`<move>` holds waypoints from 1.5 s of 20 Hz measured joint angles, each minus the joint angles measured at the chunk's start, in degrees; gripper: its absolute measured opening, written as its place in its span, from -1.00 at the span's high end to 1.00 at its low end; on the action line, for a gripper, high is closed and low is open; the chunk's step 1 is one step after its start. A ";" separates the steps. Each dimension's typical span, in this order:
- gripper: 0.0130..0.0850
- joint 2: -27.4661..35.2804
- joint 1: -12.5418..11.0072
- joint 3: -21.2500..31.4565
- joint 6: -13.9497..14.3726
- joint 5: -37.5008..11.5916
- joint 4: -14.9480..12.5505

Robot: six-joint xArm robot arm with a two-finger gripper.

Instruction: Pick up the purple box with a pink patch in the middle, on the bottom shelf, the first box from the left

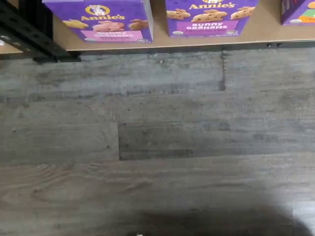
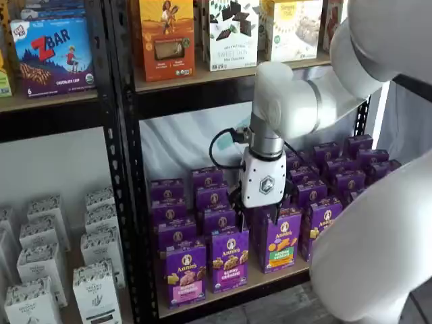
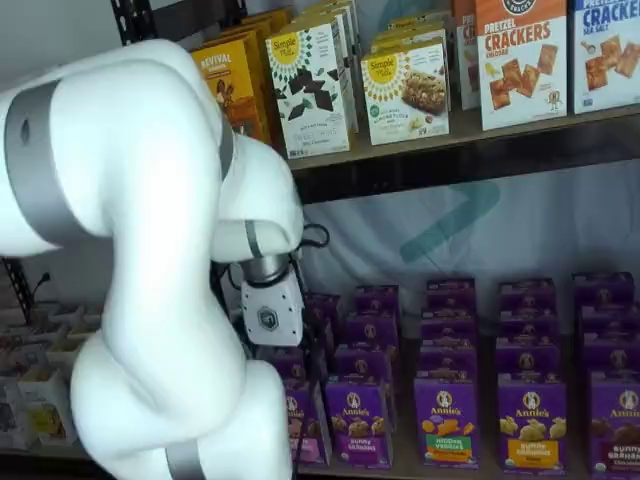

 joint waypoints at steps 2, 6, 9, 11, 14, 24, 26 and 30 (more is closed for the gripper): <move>-1.00 2.66 -0.57 -0.26 -0.21 -1.56 -0.59; -1.00 9.45 -1.44 -1.40 0.09 -5.07 -2.28; -1.00 14.27 -1.88 -2.07 -0.50 -9.20 -2.24; -1.00 17.92 -1.97 -3.10 -0.60 -11.55 -2.28; -1.00 22.26 -1.75 -4.25 -0.23 -15.63 -2.57; -1.00 34.23 -0.06 -10.67 -5.76 -23.36 4.93; -1.00 36.41 0.19 -12.23 -6.21 -23.83 5.64; -1.00 41.53 0.64 -16.12 -5.22 -24.80 4.99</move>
